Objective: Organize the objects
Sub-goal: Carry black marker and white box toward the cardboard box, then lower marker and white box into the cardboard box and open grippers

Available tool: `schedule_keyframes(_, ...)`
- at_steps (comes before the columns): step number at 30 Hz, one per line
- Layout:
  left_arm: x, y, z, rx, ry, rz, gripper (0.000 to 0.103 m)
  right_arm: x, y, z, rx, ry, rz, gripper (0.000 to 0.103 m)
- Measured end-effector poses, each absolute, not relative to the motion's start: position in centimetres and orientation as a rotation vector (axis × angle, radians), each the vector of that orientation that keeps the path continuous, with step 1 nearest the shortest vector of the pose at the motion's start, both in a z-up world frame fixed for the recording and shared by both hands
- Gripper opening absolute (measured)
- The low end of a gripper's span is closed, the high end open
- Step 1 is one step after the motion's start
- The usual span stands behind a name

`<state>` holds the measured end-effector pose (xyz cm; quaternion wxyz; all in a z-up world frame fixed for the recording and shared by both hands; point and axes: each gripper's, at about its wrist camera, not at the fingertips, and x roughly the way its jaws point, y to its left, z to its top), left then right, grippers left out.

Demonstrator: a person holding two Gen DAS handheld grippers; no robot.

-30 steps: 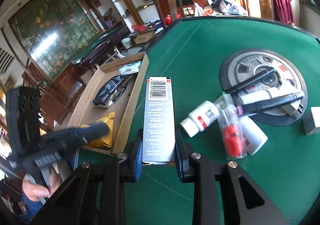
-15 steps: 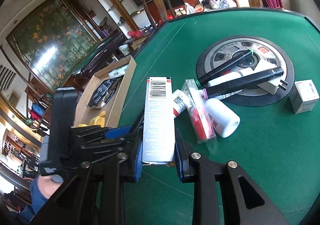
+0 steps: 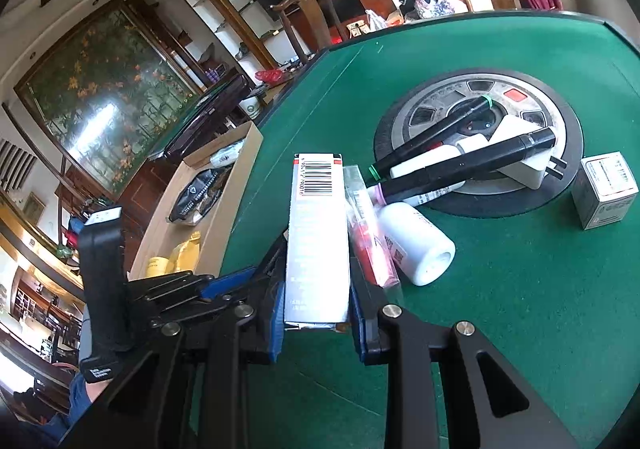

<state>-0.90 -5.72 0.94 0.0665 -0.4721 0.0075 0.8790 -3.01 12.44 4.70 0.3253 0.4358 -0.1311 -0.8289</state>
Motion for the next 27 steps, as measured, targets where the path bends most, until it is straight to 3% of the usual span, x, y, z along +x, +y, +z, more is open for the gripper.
schedule_keyframes(14,3.0,-13.7,7.9,-1.111,-0.41,2.649,0.014,-1.5,10.0,5.9,1.114,-0.332,-2.153,0.026)
schedule_keyframes(21,6.7,-20.3,11.6,-0.921,-0.523,2.747,0.014,-0.1,4.1,9.0,1.053,-0.218,-2.148,0.026)
schedule_keyframes(27,7.4,-25.8,12.6,-0.931,-0.575,2.829,0.014,0.2,-2.6,9.5,1.068,-0.111,-2.107,0.026)
